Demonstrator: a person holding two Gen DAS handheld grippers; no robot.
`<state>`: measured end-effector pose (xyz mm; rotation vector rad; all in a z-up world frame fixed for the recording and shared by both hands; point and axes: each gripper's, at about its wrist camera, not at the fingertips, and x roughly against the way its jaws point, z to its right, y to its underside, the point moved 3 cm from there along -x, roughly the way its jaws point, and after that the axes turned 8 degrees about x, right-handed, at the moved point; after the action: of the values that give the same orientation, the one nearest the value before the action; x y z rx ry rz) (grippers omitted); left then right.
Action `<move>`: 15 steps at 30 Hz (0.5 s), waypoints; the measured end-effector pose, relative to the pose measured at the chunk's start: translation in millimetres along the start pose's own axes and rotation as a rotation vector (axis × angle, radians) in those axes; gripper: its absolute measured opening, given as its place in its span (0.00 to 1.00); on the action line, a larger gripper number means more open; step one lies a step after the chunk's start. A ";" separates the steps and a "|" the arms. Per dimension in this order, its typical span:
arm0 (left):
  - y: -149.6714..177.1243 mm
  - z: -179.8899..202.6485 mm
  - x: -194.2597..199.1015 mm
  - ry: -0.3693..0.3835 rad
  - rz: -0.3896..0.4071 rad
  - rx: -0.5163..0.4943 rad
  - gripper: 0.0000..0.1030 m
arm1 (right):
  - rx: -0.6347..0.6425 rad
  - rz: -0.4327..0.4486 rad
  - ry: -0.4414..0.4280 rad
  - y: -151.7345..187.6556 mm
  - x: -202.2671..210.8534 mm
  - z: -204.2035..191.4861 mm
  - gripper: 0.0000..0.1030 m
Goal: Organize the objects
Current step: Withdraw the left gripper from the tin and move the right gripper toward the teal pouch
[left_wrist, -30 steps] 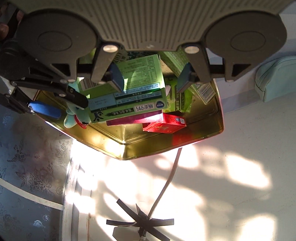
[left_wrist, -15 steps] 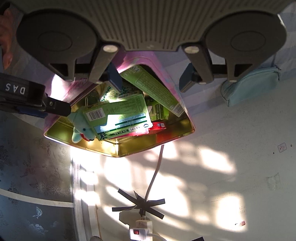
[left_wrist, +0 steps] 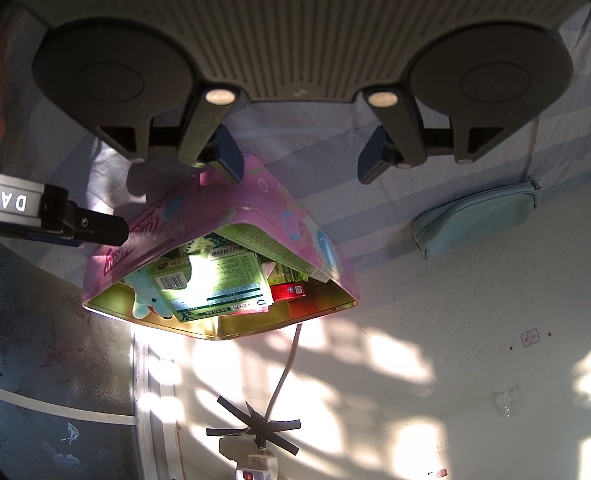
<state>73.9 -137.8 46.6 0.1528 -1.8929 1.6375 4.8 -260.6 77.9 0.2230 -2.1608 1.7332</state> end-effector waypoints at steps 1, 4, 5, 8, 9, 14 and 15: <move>1.1 -0.4 0.7 0.001 0.001 0.001 0.68 | -0.001 0.007 0.001 -1.1 1.7 -1.1 0.65; 3.3 -2.0 1.6 0.001 0.004 0.001 0.68 | 0.007 0.022 0.000 -4.8 5.3 -5.0 0.65; 4.0 -2.9 1.9 0.001 0.005 0.001 0.68 | 0.012 0.025 0.001 -5.2 5.9 -6.8 0.66; 6.5 -5.8 2.2 -0.002 0.004 0.003 0.68 | 0.021 0.025 -0.005 -4.9 5.8 -11.8 0.66; 7.7 -7.1 2.2 -0.003 0.003 0.004 0.68 | 0.024 0.022 -0.008 -4.0 5.4 -14.1 0.66; 12.2 -16.5 1.3 -0.018 -0.006 0.019 0.68 | 0.041 0.012 -0.018 -1.2 2.0 -24.4 0.66; 13.1 -19.6 1.2 -0.022 -0.007 0.024 0.69 | 0.044 0.011 -0.020 -1.1 1.4 -26.6 0.66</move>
<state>74.2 -116.3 36.7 0.1881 -1.8878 1.6605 8.7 -235.0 84.2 0.2418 -2.1427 1.7935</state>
